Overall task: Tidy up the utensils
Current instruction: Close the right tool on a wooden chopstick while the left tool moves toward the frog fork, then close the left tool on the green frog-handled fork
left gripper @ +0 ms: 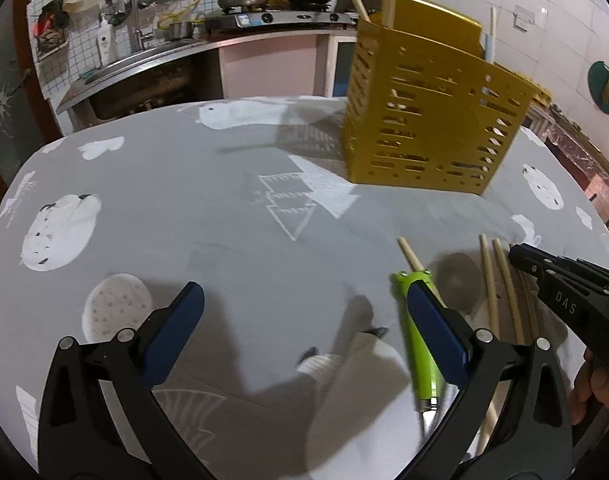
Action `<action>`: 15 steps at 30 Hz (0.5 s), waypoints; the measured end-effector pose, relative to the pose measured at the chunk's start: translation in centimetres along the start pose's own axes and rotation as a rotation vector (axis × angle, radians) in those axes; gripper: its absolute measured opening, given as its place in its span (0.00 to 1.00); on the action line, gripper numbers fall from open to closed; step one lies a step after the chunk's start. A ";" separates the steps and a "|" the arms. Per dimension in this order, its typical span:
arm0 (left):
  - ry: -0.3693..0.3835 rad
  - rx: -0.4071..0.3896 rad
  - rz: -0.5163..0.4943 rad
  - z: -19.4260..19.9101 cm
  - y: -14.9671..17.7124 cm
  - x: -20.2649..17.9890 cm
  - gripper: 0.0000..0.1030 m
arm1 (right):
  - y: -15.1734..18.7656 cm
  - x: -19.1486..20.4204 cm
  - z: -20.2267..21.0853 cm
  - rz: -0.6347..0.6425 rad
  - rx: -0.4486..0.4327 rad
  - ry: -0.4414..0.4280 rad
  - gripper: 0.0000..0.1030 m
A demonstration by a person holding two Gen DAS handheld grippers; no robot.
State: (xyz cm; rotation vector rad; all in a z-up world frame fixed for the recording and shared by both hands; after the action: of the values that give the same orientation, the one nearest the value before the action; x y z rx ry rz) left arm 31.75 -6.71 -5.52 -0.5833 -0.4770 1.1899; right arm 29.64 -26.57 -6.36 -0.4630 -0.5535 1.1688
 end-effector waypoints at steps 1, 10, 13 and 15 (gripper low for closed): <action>0.010 0.008 -0.002 -0.1 0.0 -0.3 0.95 | 0.0 -0.2 0.0 -0.004 0.001 -0.007 0.07; 0.028 0.044 -0.051 -0.7 0.4 -2.5 0.88 | 0.1 -0.9 -0.2 -0.014 -0.009 -0.032 0.07; 0.040 0.066 -0.049 -1.2 0.5 -2.8 0.84 | 0.1 -1.0 -0.2 -0.019 -0.008 -0.038 0.07; 0.045 0.080 -0.050 -1.6 0.4 -3.0 0.79 | 0.1 -1.0 -0.2 -0.020 -0.008 -0.038 0.07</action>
State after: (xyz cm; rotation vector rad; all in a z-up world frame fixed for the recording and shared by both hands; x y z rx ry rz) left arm 31.53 -9.73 -7.11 -0.5256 -0.4015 1.1404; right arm 29.46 -27.50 -6.73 -0.4423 -0.5950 1.1589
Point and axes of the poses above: each gripper's, at about its wrist camera, not at the fingertips, and z roughly against the way its jaws point, x to its left, y to its underside, the point moved 3 cm from there along -z, roughly the way its jaws point, and after that the axes turned 8 degrees about -z, right-handed, at the moved point
